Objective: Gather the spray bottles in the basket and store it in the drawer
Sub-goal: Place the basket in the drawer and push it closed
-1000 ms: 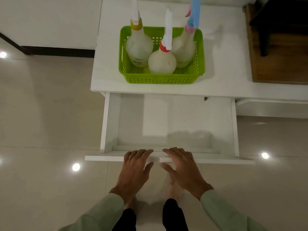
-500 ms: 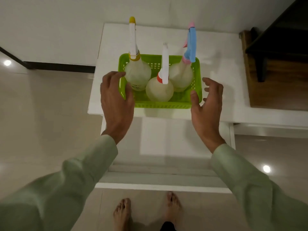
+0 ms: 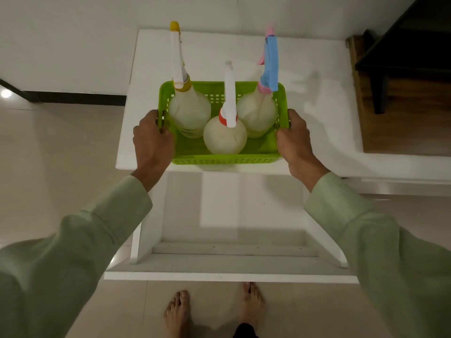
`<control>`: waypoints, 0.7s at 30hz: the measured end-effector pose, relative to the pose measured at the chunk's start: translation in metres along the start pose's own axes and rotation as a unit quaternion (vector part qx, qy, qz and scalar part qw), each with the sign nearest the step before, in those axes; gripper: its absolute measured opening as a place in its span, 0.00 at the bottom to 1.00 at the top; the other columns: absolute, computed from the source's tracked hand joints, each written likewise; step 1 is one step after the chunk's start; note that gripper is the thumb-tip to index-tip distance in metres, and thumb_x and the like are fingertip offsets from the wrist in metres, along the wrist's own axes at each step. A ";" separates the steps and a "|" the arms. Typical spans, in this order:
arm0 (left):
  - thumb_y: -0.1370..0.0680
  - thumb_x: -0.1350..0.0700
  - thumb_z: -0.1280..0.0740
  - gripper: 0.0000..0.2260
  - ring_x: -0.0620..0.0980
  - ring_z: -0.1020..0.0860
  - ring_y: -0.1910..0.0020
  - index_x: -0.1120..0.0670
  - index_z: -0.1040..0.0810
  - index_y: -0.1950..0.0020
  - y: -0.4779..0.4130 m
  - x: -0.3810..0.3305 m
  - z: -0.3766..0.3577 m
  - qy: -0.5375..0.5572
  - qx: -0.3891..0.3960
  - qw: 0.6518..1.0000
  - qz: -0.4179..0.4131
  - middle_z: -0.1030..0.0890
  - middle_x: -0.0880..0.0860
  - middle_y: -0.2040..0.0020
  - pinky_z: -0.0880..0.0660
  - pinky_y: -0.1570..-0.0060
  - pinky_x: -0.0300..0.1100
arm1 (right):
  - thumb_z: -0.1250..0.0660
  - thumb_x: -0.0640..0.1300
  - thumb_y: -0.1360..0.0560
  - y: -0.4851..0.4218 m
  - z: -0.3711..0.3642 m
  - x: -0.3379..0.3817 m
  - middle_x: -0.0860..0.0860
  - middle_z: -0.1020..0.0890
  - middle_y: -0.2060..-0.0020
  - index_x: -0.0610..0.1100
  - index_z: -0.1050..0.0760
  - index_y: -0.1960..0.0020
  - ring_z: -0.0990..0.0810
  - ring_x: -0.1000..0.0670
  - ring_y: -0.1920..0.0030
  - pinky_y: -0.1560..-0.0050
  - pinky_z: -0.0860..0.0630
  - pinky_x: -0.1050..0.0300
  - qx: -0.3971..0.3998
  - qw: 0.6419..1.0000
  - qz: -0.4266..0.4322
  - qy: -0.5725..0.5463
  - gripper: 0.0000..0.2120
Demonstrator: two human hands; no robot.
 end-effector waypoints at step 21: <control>0.25 0.71 0.40 0.18 0.58 0.21 0.56 0.58 0.30 0.37 0.172 0.079 -0.009 0.056 0.130 0.989 0.041 0.21 0.55 0.47 0.23 0.61 0.52 | 0.41 0.29 0.23 0.142 0.036 -0.127 0.54 0.26 0.65 0.49 0.26 0.35 0.28 0.52 0.63 0.60 0.30 0.56 0.085 0.996 0.013 -0.014 0.23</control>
Point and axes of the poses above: each hand's wrist, its own y-axis away from the middle knuckle, its own z-axis out of the back of the hand, x = y × z, the point moved 7 cm from there along -y, towards the middle knuckle
